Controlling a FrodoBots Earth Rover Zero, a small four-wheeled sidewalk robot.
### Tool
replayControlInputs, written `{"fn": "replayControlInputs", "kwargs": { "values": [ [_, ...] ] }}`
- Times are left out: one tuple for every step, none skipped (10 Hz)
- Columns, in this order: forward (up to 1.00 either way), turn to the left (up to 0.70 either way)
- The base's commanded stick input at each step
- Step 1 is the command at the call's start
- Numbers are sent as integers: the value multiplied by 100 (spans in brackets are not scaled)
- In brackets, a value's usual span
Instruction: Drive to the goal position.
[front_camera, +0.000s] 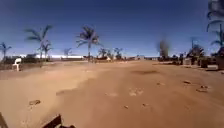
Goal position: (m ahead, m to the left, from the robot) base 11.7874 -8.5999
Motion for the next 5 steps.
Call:
{"fn": "replayControlInputs", "kwargs": {
  "values": [
    [70, 0],
    [70, 0],
    [70, 0],
    [70, 0],
    [70, 0]
  ]
}}
